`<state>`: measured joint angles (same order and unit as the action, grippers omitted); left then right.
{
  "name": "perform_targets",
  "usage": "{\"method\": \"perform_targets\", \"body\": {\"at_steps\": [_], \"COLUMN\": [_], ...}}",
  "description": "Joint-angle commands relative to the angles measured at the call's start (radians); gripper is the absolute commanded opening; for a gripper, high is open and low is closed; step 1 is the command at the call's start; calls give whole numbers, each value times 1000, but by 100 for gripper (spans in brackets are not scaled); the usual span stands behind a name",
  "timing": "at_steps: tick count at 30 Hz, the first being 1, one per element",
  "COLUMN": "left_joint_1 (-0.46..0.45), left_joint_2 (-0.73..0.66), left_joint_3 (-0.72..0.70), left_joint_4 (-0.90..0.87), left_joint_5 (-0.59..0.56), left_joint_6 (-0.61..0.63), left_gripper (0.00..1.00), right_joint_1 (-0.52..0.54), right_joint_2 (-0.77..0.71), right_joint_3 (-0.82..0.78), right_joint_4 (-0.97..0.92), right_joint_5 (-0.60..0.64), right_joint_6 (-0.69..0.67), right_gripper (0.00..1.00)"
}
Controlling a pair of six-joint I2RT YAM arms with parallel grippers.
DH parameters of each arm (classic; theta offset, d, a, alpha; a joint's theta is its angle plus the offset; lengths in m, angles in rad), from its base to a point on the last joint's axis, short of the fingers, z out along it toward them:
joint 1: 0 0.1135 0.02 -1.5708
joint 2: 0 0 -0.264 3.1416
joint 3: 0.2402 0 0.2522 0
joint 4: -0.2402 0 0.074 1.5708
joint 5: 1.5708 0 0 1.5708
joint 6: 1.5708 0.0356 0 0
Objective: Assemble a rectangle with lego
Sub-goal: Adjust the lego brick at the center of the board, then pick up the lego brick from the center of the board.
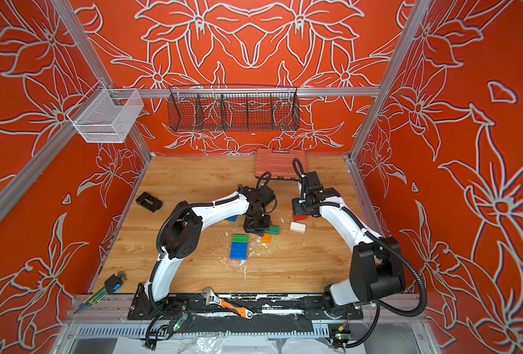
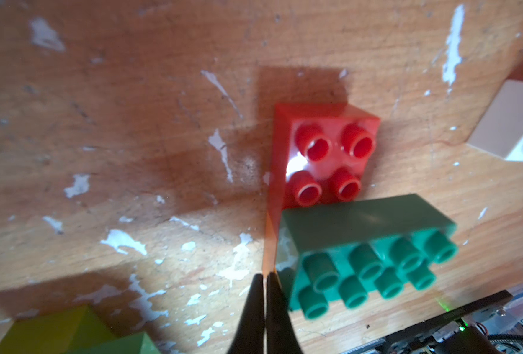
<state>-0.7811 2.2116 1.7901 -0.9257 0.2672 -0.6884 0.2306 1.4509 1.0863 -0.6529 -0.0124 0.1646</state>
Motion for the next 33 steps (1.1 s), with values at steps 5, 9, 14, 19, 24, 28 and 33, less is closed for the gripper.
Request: {"method": "perform_targets", "body": {"at_steps": [5, 9, 14, 19, 24, 28, 33], "left_joint_1": [-12, -17, -6, 56, 165, 244, 325], "left_joint_2": [16, -27, -107, -212, -287, -330, -362], "left_joint_3": [-14, -31, -72, -91, -89, -90, -146], "left_joint_4": [62, 37, -8, -31, -9, 16, 42], "left_joint_5": [119, 73, 46, 50, 89, 124, 162], "left_joint_6": [-6, -7, 17, 93, 191, 245, 297], "left_gripper": [2, 4, 7, 20, 29, 30, 30], "right_joint_1": [-5, -4, -5, -4, -3, 14, 68], "right_joint_2": [-4, -15, -5, -17, -16, 8, 89], "right_joint_3": [0, 2, 41, 56, 37, 13, 12], "right_joint_4": [-42, -51, -92, -128, -178, -197, -190], "right_joint_5": [14, 29, 40, 81, 61, 56, 85], "right_joint_6": [4, 14, 49, 132, 249, 319, 401], "right_gripper": [63, 64, 64, 69, 71, 74, 80]}}
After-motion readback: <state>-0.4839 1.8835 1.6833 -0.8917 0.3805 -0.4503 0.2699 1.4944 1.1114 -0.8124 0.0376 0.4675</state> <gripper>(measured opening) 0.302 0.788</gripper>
